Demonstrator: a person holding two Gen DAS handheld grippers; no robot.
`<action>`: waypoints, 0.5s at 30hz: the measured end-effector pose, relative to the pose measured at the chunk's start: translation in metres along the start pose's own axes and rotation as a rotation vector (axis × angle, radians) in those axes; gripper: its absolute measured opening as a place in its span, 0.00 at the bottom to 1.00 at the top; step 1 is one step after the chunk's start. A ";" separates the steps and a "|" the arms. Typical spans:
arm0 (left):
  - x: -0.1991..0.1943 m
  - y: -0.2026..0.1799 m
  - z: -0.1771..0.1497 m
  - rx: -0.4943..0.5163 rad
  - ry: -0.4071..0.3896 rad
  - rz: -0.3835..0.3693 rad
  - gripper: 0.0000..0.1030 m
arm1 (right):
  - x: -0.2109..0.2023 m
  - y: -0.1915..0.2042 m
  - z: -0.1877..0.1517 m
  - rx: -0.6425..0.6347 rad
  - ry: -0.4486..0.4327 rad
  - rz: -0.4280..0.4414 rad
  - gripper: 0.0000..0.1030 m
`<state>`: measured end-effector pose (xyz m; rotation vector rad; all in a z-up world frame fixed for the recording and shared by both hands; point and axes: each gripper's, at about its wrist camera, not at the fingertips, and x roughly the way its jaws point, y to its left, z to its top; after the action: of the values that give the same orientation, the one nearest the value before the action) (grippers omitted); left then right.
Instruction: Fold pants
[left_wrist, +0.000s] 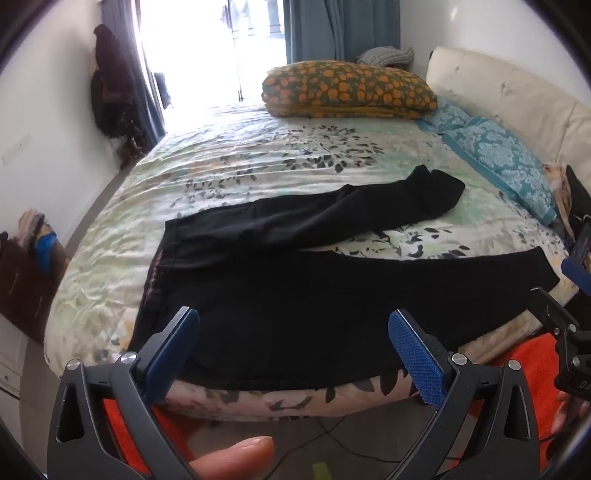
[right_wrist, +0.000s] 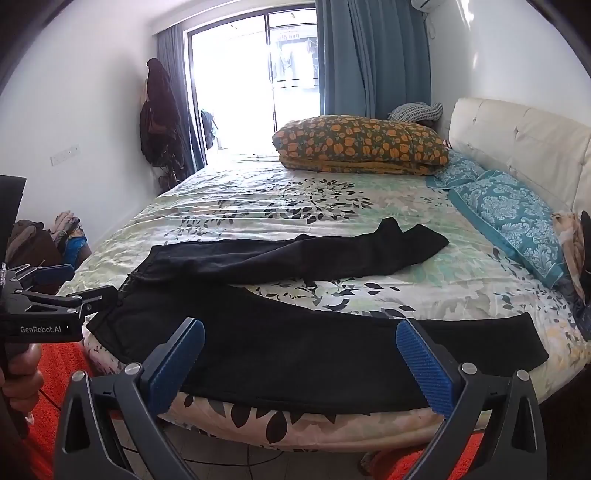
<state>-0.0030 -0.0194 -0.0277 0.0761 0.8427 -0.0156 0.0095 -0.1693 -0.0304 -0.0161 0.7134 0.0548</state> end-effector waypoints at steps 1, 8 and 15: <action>0.003 0.002 0.000 -0.007 0.011 -0.002 0.99 | 0.002 -0.002 0.001 0.003 0.011 -0.015 1.00; 0.009 0.016 -0.007 -0.051 0.030 0.008 0.99 | 0.009 -0.007 -0.009 0.016 0.053 -0.020 1.00; 0.006 0.018 -0.005 -0.046 0.009 0.015 0.99 | 0.009 0.006 -0.010 -0.008 0.045 0.008 1.00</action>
<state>-0.0022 -0.0013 -0.0349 0.0390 0.8511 0.0183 0.0094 -0.1636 -0.0432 -0.0225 0.7578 0.0647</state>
